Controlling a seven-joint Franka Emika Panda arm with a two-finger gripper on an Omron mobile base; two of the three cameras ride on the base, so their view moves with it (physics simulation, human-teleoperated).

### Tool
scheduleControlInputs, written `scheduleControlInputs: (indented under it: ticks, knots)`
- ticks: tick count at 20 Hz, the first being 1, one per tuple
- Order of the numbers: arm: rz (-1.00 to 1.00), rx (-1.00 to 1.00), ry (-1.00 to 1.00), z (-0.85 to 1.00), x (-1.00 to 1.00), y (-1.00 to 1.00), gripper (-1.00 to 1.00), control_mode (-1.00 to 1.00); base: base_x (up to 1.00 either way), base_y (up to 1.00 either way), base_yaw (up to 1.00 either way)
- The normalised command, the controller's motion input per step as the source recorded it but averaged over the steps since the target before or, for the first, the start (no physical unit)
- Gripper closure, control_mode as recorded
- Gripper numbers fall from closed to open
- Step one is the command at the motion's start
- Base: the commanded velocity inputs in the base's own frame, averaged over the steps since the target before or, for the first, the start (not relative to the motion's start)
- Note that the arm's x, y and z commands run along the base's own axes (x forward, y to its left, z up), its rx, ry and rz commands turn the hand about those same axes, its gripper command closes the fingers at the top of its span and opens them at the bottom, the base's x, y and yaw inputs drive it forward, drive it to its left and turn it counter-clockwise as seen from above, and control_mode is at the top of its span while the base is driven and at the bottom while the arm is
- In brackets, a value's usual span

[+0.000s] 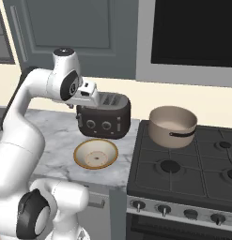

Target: Open the cabinet and move the ladle to the pot. Then close the cabinet.

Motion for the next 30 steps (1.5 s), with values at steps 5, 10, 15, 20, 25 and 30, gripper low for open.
scheduleControlInputs:
  ticks: [5,10,15,20,25,30]
  knots:
    - [0.0,0.0,-0.07,0.0,-0.33,0.0,-1.0,-1.0,0.0,0.0,0.0]
    - [0.05,0.0,-0.16,0.13,-0.48,0.04,-1.0,-1.0,0.0,0.0,0.0]
    - [0.05,0.0,-0.22,0.26,-0.34,0.17,-1.0,-1.0,0.0,0.0,0.0]
    - [0.01,0.0,-0.26,0.26,-0.1,0.29,-1.0,-1.0,0.0,0.0,0.0]
    - [0.0,0.0,-0.19,0.36,0.0,0.43,-1.0,-1.0,0.0,0.0,0.0]
    - [0.0,0.0,-0.15,0.35,0.0,0.47,-1.0,-1.0,0.0,0.0,0.0]
